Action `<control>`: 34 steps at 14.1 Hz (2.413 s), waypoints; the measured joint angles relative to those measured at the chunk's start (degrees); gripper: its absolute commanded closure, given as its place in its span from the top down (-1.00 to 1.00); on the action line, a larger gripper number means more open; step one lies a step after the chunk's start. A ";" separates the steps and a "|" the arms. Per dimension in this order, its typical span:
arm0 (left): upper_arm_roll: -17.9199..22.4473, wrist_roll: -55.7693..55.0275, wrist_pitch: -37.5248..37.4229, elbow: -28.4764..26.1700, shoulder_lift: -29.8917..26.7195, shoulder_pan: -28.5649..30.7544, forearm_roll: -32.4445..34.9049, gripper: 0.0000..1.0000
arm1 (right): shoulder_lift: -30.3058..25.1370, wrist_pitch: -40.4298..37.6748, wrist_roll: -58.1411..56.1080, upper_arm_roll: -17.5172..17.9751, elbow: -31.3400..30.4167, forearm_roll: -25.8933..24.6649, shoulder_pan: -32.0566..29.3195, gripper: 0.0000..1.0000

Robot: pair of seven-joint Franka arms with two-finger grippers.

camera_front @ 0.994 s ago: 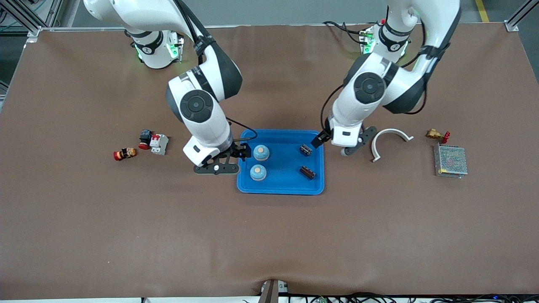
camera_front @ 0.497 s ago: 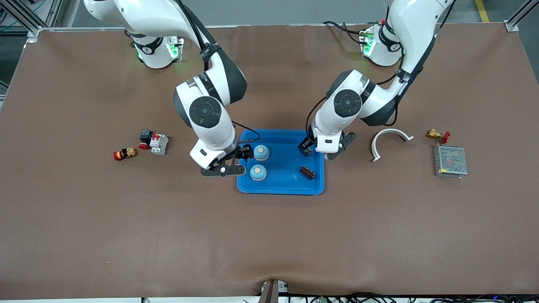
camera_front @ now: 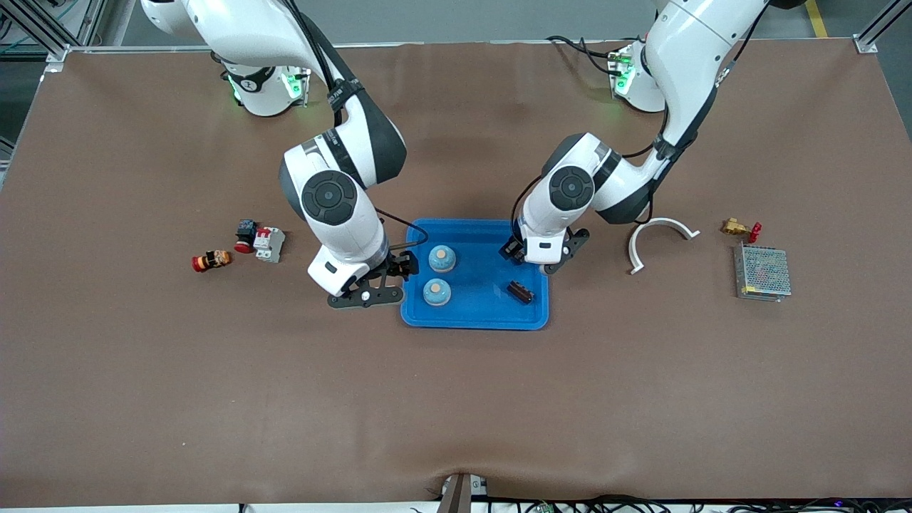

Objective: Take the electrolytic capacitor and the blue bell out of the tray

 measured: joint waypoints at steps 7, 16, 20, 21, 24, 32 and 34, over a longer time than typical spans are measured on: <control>0.03 -5.88 4.47 0.50 3.46 -0.01 3.95 0.30 | 0.00 -0.13 -5.18 -0.12 0.10 0.00 -0.78 1.00; 0.05 -7.23 4.77 1.34 5.29 -0.01 5.71 -0.98 | -0.01 0.12 -3.08 0.09 0.50 2.83 -0.33 1.00; -0.03 -7.53 4.22 1.66 5.21 -0.19 5.73 -1.00 | -0.01 0.12 -2.75 0.05 0.50 2.86 -0.12 1.00; -0.14 -7.87 3.71 2.01 4.99 -0.30 5.81 -1.00 | -0.01 0.12 -2.62 0.06 0.50 2.87 -0.12 1.00; -0.34 -7.95 -2.13 4.17 2.27 -0.30 5.91 -1.00 | 0.01 1.99 -1.84 0.16 0.44 2.94 0.28 1.00; -0.01 6.01 -21.59 13.09 -5.59 4.17 6.02 -1.00 | 1.50 3.66 4.76 0.36 -0.42 2.94 3.62 1.00; 0.06 13.47 -24.96 13.11 -6.88 8.71 6.02 -1.00 | 2.24 3.66 4.91 0.39 -0.94 2.94 4.64 1.00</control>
